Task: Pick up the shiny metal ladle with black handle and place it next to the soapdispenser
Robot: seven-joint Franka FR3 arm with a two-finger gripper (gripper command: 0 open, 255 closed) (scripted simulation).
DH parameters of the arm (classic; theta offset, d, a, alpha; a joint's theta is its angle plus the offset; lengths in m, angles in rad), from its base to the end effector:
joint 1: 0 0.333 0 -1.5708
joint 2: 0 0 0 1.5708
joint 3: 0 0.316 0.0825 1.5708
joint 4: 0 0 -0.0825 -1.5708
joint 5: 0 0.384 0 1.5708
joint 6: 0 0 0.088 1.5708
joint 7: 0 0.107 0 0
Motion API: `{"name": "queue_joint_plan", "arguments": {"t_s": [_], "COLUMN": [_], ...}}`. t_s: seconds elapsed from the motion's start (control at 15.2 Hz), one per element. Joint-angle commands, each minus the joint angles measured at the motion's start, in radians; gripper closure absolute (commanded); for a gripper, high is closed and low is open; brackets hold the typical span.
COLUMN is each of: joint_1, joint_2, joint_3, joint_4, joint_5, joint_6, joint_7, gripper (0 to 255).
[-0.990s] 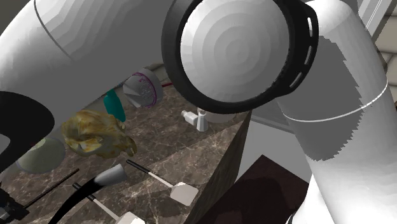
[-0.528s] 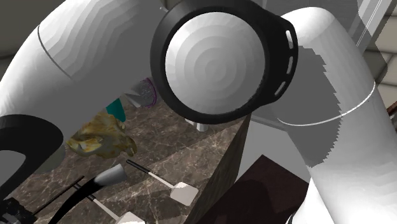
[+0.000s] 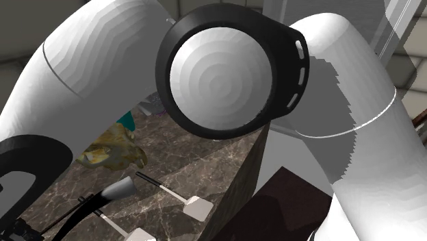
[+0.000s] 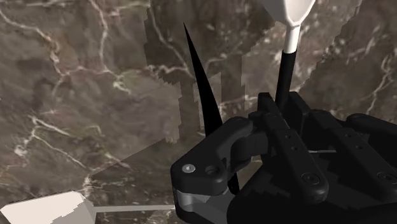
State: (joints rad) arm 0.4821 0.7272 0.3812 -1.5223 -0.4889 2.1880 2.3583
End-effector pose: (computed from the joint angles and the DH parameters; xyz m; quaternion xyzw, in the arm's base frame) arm 0.5060 0.4976 0.2527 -0.7946 0.6027 -0.0732 0.0055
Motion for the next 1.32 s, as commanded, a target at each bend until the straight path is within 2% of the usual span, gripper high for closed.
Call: {"name": "queue_joint_plan", "arguments": {"t_s": [0.0, 0.13, 0.2, 0.53, 0.79, 1.25], "joint_1": [0.0, 0.0, 0.0, 0.0, -0.004, -0.004], "joint_2": [0.002, 0.002, 0.001, 0.002, -0.07, -0.07], "joint_3": [0.0, 0.0, 0.0, 0.0, 0.026, 0.026], "joint_4": [-0.001, -0.001, -0.003, -0.001, 0.01, 0.01], "joint_5": [0.0, 0.0, 0.0, 0.0, 0.033, 0.033], "joint_6": [0.0, 0.0, 0.001, 0.0, -0.08, -0.08], "joint_7": [0.0, 0.0, 0.001, 0.0, -0.017, -0.017], "gripper": [255, 255, 0, 0, 0, 0]}}
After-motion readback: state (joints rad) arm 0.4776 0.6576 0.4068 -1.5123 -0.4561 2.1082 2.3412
